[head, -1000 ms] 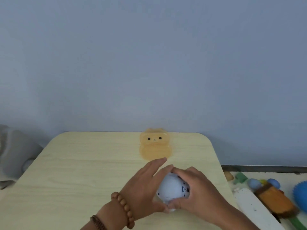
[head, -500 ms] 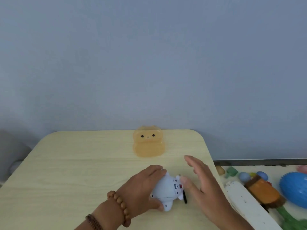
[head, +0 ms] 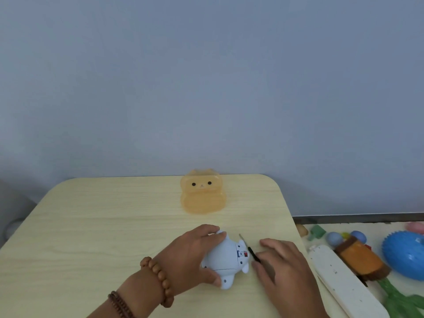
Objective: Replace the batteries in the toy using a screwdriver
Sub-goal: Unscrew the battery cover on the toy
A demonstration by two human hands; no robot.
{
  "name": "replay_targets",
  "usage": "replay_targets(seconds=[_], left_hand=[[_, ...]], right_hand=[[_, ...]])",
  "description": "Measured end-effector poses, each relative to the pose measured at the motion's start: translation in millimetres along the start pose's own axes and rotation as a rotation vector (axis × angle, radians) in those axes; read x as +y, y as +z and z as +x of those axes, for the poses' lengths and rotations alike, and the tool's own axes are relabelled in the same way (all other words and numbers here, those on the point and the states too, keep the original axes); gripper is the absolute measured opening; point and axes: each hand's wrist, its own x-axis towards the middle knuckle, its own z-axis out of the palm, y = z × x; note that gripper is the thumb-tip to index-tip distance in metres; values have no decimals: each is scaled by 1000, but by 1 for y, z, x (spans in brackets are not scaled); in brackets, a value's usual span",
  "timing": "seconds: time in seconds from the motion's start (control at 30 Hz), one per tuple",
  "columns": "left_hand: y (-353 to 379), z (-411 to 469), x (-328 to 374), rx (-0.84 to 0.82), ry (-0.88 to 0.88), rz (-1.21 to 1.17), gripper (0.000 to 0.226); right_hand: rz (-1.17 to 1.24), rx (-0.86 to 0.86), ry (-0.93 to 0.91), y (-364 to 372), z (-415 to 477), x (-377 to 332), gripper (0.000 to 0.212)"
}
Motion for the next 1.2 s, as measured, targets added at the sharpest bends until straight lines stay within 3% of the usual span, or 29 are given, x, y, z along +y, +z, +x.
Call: replay_targets(seconds=[0.07, 0.23, 0.33, 0.43, 0.57, 0.97, 1.2], left_hand=[[0, 0, 1, 3, 0, -2, 90], [0, 3, 2, 7, -13, -24, 91], [1, 3, 1, 4, -17, -19, 91], [1, 4, 1, 0, -21, -11, 92], [-2, 4, 1, -8, -25, -10, 92], [-4, 1, 3, -11, -5, -3, 89], [-3, 1, 3, 0, 3, -5, 89]], right_hand=[[19, 22, 19, -4, 2, 0, 5], [297, 72, 199, -48, 17, -10, 28], [432, -6, 133, -82, 26, -22, 31], [348, -96, -37, -110, 33, -36, 27], [231, -167, -128, -110, 35, -39, 26], [172, -101, -123, -99, 32, -41, 31], [80, -187, -140, -98, 33, -42, 23]])
